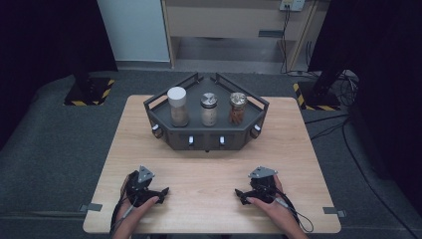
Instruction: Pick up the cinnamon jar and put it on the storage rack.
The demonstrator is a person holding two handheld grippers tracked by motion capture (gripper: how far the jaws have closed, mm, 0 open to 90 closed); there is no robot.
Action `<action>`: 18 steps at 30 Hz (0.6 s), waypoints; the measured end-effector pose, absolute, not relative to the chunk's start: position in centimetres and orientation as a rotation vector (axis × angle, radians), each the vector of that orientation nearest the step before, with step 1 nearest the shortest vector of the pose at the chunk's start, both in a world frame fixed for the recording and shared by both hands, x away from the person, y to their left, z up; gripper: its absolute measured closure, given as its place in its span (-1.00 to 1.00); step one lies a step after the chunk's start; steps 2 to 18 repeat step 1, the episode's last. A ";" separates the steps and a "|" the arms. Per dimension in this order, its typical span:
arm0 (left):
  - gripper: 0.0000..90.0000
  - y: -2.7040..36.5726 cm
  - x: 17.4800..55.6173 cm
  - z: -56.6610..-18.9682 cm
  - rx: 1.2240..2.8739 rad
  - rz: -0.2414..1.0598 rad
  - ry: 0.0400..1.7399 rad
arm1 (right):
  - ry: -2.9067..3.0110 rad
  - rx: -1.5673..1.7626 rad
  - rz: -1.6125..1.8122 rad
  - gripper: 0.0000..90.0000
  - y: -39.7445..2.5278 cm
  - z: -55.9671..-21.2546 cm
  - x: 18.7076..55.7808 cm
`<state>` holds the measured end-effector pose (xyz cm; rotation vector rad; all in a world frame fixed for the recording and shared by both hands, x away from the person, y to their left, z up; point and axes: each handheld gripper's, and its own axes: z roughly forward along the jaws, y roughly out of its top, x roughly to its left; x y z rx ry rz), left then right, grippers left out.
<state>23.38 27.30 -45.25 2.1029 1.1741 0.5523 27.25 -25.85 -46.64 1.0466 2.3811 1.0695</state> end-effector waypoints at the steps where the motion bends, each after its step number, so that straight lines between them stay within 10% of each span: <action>1: -1.00 27.3 23.4 -45.3 2.103 0.552 1.174 | 2.381 1.046 1.069 -0.99 -25.9 -46.6 27.2; 18: -1.00 27.3 23.4 -45.3 2.103 0.552 1.174 | 2.381 1.046 1.069 -0.99 -25.9 -46.6 27.2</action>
